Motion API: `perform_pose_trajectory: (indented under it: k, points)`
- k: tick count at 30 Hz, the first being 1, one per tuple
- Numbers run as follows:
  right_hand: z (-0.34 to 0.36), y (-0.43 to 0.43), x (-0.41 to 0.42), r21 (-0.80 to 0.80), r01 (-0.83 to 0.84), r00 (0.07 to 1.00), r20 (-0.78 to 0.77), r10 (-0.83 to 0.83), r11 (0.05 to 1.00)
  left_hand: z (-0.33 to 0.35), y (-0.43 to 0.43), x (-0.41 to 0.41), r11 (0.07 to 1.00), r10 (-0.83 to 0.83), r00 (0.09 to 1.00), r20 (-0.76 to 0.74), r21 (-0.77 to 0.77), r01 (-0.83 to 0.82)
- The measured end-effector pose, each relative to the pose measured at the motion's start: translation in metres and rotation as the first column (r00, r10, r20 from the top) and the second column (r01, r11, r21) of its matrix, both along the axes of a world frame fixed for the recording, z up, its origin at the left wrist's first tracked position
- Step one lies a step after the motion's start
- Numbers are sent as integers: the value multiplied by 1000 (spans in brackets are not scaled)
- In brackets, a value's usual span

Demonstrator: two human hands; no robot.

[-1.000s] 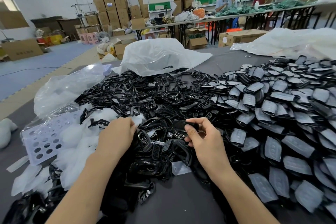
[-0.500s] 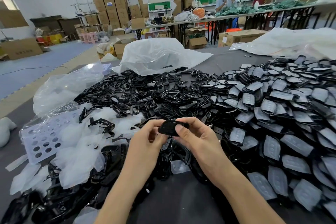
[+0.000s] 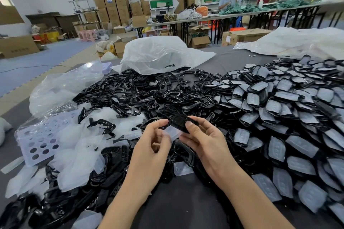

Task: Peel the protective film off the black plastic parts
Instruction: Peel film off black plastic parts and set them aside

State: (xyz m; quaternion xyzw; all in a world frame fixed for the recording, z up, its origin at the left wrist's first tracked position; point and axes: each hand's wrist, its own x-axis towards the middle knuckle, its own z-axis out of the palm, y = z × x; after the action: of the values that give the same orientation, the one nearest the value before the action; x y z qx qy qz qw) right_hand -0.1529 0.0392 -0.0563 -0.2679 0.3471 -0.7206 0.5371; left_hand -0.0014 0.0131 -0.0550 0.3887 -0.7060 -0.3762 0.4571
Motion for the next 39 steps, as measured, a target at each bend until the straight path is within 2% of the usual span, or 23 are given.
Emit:
perform_pose_trajectory:
  k: [4, 8, 11, 14, 18, 23, 27, 32, 36, 39]
  points:
    - [3, 4, -2, -20, -74, 997, 2, 75, 997, -1, 3, 0, 987, -155, 984, 92, 64, 150]
    - [2, 5, 2, -19, -150, 988, -27, 150, 988, 1, 3, -2, 997, -82, 993, 87, 5, 82]
    - [2, 3, 2, -20, -115, 992, -61, 114, 993, 2, 2, -1, 999, -27, 999, 32, 42, 26]
    - [0, 1, -1, 24, -7, 996, -87, 9, 1000, 0, 0, 0, 995, 32, 999, -21, 92, -30]
    - [-6, -4, -5, 63, 103, 992, -80, -98, 993, 1, 1, 0, 989, -8, 998, -69, 147, 18]
    - [-10, -3, -5, 94, 81, 996, -56, -76, 992, 3, 3, -2, 972, -78, 985, -157, 207, 110]
    - [-11, 0, -1, 119, -10, 987, -161, 29, 993, 1, 0, -2, 958, -15, 959, -284, 271, 95]
    - [-9, 2, 5, 79, -104, 964, -237, 120, 991, -1, -3, 0, 975, 63, 941, -332, 221, 13]
    - [-9, 3, 8, 56, -103, 941, -319, 116, 993, -3, -3, -1, 990, 96, 961, -260, 125, -65]
    - [-9, 4, 8, 27, -123, 939, -321, 126, 992, -2, -3, -2, 989, 102, 952, -289, 132, -66]
